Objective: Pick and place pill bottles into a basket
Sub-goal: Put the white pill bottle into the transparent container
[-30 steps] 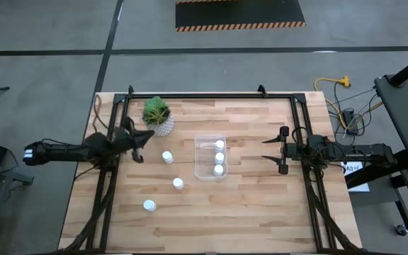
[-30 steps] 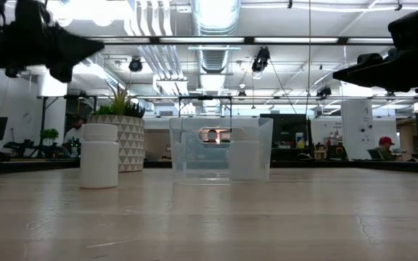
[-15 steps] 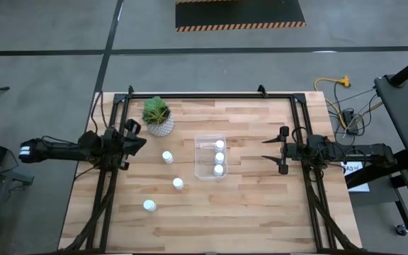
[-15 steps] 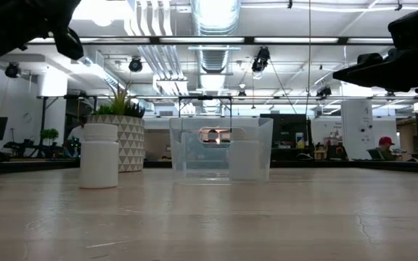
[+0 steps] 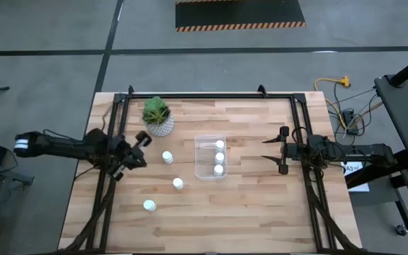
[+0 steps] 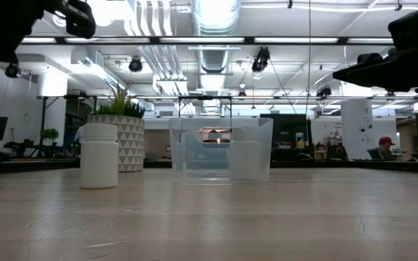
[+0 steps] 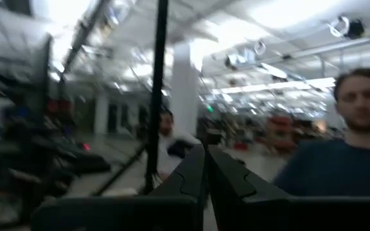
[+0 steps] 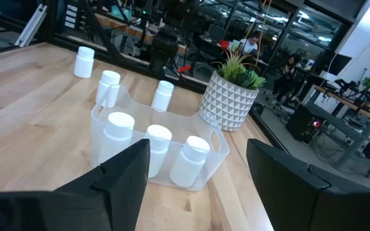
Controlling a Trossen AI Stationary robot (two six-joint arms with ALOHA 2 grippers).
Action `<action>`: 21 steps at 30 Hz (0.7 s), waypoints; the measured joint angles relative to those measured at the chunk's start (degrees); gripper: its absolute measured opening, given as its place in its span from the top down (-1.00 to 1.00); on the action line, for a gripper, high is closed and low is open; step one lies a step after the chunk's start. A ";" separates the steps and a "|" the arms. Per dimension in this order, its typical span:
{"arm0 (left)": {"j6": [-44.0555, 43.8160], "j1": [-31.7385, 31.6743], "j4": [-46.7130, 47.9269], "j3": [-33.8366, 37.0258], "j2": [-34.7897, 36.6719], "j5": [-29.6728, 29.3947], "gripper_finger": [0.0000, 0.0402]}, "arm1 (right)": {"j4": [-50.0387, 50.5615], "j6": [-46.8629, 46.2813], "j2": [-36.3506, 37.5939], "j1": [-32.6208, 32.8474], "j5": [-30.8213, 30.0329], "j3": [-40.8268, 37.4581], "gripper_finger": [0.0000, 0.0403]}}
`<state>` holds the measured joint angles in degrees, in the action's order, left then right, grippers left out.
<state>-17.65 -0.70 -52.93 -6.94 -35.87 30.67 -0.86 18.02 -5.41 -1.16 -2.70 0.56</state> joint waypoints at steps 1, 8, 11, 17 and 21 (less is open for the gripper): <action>0.04 0.19 -0.02 -0.50 -1.66 0.80 1.00 | -0.01 0.00 0.00 -0.01 0.00 0.00 -0.24; 1.66 2.03 1.76 -5.29 -14.73 2.87 1.00 | -0.01 0.02 0.00 -0.01 0.02 0.00 -0.24; 7.23 2.91 9.37 -10.33 -19.38 3.21 1.00 | -0.01 0.00 0.00 -0.01 0.02 0.00 -0.24; 14.96 5.26 40.32 -25.24 -26.72 -6.53 1.00 | 0.01 0.00 0.00 -0.01 0.04 0.00 -0.24; 13.40 8.95 63.74 -35.01 -31.73 -24.42 1.00 | 0.01 0.00 0.00 -0.01 0.03 0.00 -0.24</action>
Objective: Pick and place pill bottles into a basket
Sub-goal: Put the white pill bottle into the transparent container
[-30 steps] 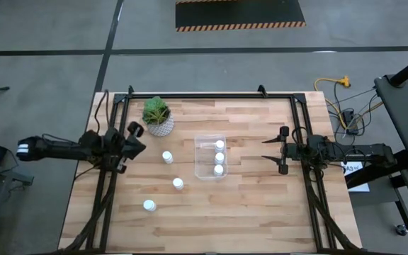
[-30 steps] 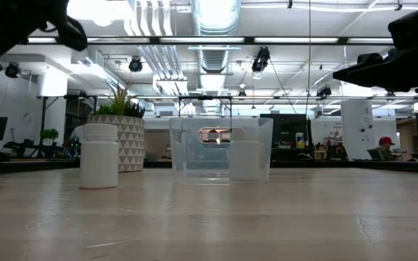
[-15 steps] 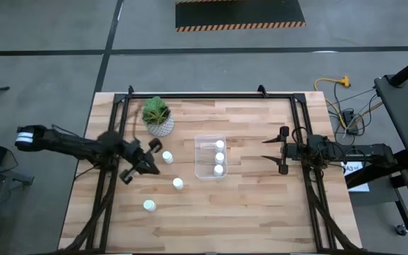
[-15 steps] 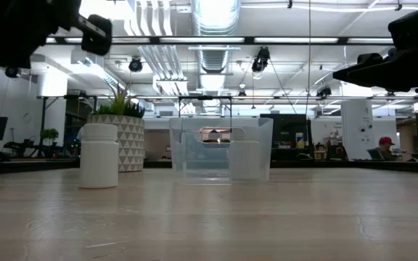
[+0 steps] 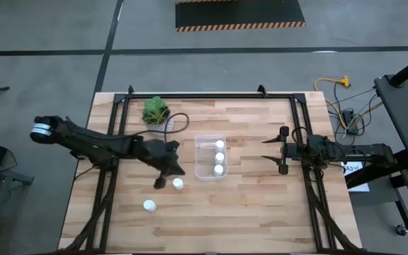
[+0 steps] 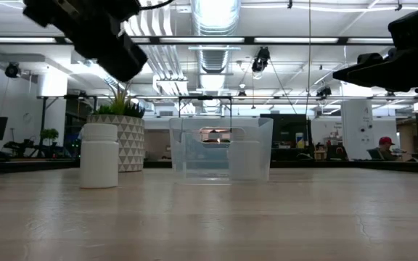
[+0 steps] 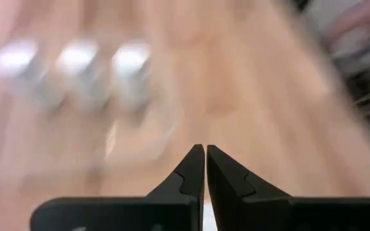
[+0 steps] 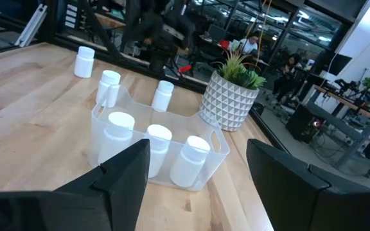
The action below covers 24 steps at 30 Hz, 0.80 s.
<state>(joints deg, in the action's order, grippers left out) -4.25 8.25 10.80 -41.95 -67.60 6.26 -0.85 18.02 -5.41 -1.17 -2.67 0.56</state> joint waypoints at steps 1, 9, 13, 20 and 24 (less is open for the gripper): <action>-1.65 0.93 4.95 -2.18 -1.08 -3.61 1.00 | -0.01 0.01 0.00 0.00 0.01 0.00 -0.24; -11.85 6.02 21.44 -13.82 -6.63 -11.72 1.00 | 0.01 0.00 0.00 0.02 0.00 0.00 -0.24; -13.76 7.97 30.35 -17.29 -7.54 -12.48 1.00 | -0.01 0.00 0.00 0.00 0.00 0.00 -0.24; -24.97 10.50 55.37 -24.69 -7.65 -12.61 1.00 | -0.01 0.00 0.00 0.00 -0.01 0.00 -0.24; -30.14 12.74 63.67 -27.78 -7.58 -12.53 1.00 | 0.01 0.02 0.00 0.00 -0.03 0.00 -0.24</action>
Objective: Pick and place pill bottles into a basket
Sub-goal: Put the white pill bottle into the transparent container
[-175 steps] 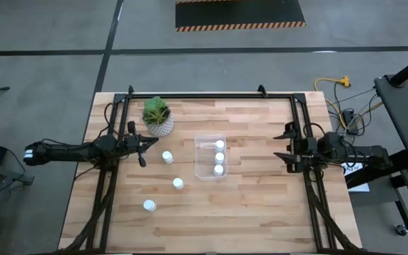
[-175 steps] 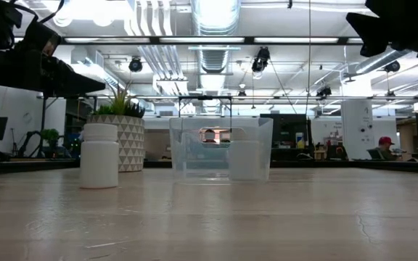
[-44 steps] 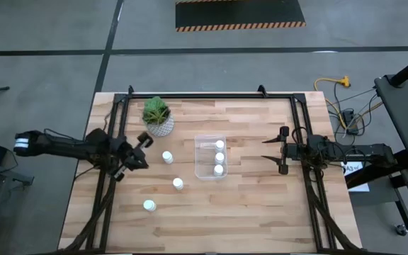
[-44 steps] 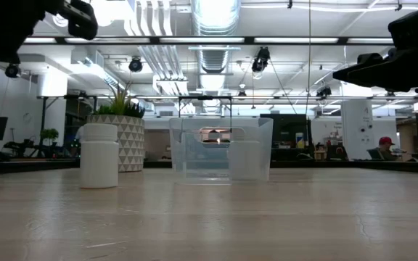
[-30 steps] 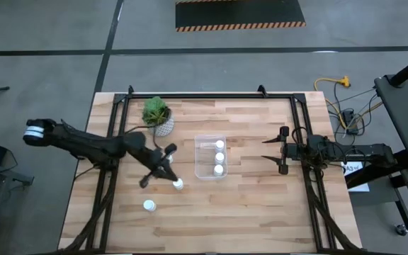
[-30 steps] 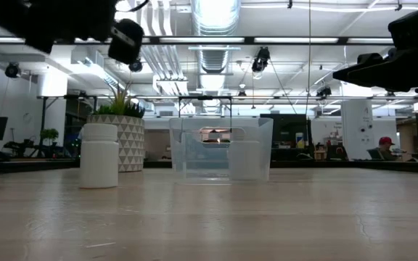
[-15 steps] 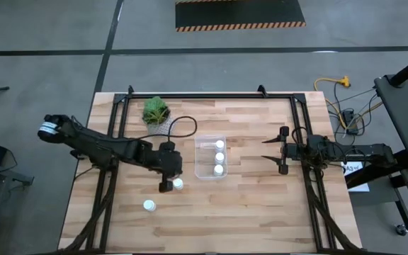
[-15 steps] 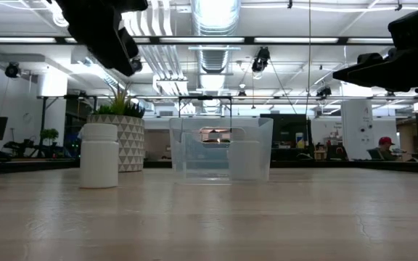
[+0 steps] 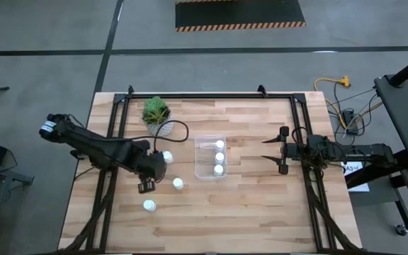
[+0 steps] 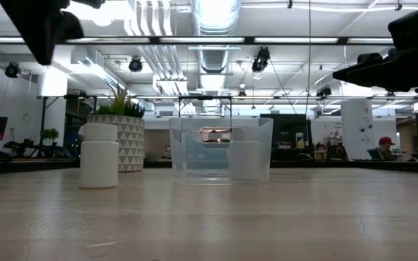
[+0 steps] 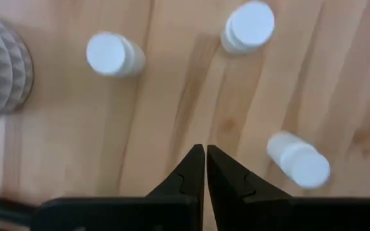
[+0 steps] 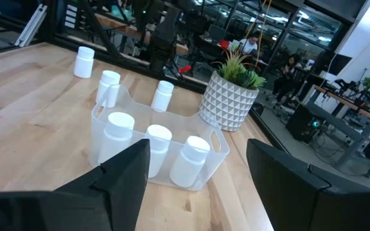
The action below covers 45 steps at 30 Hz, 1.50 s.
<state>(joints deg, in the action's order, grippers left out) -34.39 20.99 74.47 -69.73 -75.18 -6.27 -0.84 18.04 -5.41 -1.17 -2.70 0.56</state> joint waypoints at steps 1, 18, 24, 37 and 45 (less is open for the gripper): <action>-1.08 0.79 0.98 -0.53 0.00 0.41 1.00 | 0.00 -0.02 0.00 0.00 0.00 0.00 -0.24; -24.00 17.78 0.28 -2.74 -0.81 3.79 1.00 | -0.01 -0.02 0.02 0.00 0.00 0.00 -0.24; -27.91 19.76 -5.05 -2.67 -2.15 4.06 1.00 | -0.02 0.00 0.01 0.01 0.00 0.00 -0.24; -20.96 21.90 -8.12 -3.48 -12.63 6.62 1.00 | -0.02 -0.02 0.00 0.00 0.00 0.00 -0.24; -17.61 23.00 -7.80 -3.12 -15.42 6.57 1.00 | -0.01 -0.02 0.00 0.02 0.02 0.00 -0.24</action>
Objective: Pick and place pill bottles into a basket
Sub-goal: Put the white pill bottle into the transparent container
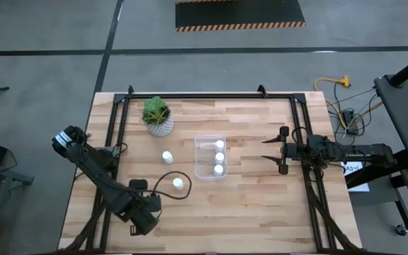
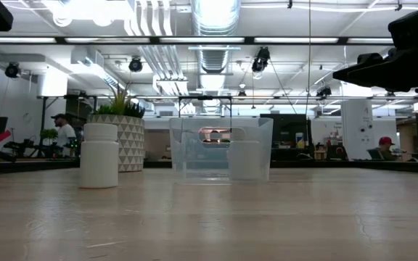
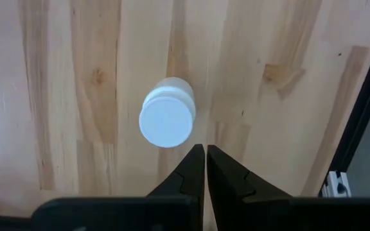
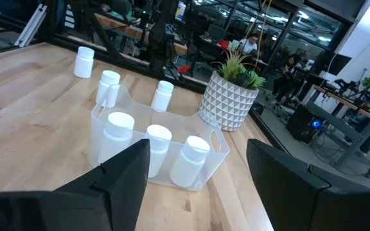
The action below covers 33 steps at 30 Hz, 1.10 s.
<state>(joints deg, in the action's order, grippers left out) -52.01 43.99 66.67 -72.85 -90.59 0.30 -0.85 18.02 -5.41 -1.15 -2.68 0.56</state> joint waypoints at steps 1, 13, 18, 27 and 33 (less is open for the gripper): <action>-0.06 0.00 -0.02 0.10 0.07 -0.02 1.00 | 0.01 0.02 0.01 -0.02 -0.02 0.00 -0.24; 2.89 -0.03 0.20 1.94 2.57 -1.13 1.00 | -0.01 0.00 0.02 0.00 0.00 0.00 -0.24; 4.51 -0.37 0.06 2.55 2.76 -1.29 1.00 | -0.01 0.01 0.02 -0.01 -0.01 0.00 -0.24; 11.22 -0.94 -0.13 3.02 3.23 -2.86 1.00 | -0.01 0.00 0.02 0.00 -0.02 0.00 -0.24; 16.18 -1.13 -0.27 3.14 3.44 -2.87 1.00 | -0.01 0.00 0.02 -0.02 -0.01 0.00 -0.24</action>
<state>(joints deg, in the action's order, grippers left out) -35.82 42.85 66.40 -69.71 -87.15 -2.57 -0.86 18.02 -5.39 -1.16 -2.68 0.56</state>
